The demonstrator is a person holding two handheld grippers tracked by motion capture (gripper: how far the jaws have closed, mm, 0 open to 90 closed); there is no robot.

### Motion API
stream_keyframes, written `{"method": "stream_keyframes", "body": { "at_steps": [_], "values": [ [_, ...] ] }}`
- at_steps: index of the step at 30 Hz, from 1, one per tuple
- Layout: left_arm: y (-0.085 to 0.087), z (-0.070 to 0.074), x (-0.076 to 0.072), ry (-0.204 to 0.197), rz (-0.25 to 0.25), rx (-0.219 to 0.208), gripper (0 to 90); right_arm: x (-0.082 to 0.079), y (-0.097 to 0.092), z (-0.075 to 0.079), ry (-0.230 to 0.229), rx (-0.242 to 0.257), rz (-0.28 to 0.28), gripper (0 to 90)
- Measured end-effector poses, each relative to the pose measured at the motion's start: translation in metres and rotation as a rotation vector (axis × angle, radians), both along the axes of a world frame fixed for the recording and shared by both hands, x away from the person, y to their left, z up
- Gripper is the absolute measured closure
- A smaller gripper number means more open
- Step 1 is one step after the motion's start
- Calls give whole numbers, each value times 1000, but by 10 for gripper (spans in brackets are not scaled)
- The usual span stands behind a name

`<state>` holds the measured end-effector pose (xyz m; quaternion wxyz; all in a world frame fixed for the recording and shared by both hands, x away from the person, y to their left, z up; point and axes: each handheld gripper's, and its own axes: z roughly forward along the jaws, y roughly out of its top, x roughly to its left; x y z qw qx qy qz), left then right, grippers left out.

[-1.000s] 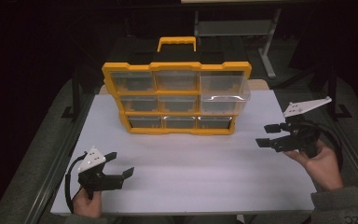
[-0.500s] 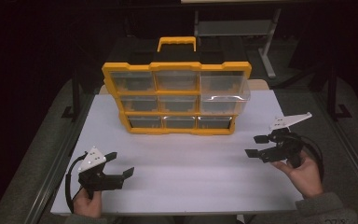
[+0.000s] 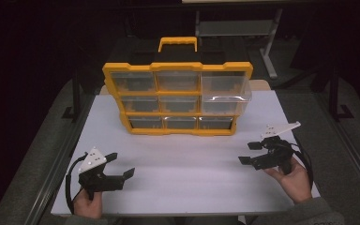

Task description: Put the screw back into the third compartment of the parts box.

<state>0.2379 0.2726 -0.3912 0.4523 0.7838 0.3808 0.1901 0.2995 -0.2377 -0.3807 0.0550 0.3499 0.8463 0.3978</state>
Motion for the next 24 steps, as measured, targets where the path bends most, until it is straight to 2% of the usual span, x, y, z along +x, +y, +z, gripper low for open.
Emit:
{"method": "stream_keyframes", "body": {
  "at_steps": [1,3,4,9,10,18,22,24],
  "values": [
    [1,0,0,1,-6,9,137,-1,1,-1,10,10,-5,266],
    [0,0,0,1,-5,6,137,-2,3,-4,0,16,-3,252],
    [0,0,0,0,-6,7,137,-2,4,-6,-8,15,1,248],
    [0,0,0,11,2,0,137,-5,10,-13,5,13,-6,211],
    [0,0,0,12,2,0,137,-5,10,-14,-8,12,0,204],
    [-2,-1,0,10,-7,-6,137,-12,12,-18,-15,28,8,189],
    [-3,-2,0,3,-6,-6,137,-14,9,-18,-42,53,7,183],
    [-2,-1,1,1,-19,16,137,-15,10,-19,-40,56,5,181]
  ]
}}
